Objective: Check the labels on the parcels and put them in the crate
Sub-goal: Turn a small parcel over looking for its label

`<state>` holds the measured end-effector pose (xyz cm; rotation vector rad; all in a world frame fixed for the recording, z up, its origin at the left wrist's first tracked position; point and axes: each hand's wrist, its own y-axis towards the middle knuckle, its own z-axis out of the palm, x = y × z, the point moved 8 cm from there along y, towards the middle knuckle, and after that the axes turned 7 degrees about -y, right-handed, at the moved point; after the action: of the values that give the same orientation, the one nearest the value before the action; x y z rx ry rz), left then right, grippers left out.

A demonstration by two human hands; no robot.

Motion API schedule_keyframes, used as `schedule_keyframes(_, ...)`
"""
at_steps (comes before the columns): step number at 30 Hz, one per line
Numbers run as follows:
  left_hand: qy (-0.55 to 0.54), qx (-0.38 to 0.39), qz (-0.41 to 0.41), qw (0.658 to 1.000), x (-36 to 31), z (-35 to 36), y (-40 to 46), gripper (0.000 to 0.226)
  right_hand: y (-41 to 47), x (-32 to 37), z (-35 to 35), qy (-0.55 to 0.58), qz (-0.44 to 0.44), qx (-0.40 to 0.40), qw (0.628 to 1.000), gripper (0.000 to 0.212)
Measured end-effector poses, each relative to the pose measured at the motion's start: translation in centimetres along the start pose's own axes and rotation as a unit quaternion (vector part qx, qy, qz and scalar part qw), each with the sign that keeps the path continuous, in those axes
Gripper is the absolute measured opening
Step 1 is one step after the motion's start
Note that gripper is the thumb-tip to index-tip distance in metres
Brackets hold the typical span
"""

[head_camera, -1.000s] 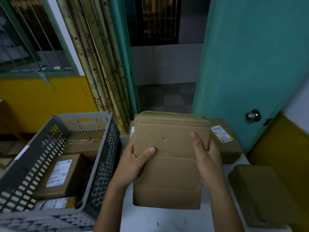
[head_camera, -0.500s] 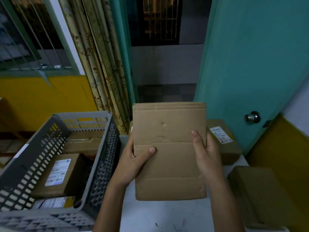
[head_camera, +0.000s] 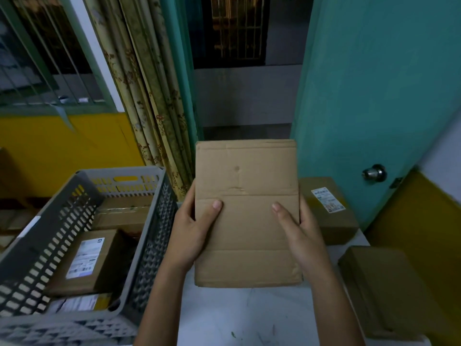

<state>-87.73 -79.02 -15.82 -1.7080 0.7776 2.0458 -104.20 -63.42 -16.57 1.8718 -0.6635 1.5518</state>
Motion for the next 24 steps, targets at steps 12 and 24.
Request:
schedule_keyframes(12, -0.061, -0.005, -0.039, 0.997, 2.7, -0.9, -0.8, 0.085, 1.0, 0.2, -0.4, 0.036, 0.004, 0.021, 0.999, 0.064)
schedule_keyframes(24, -0.047, 0.024, -0.038, 0.998, 1.1, -0.6, -0.8, 0.074, 0.0, -0.6, 0.1, 0.175, 0.032, 0.008, 0.984, 0.063)
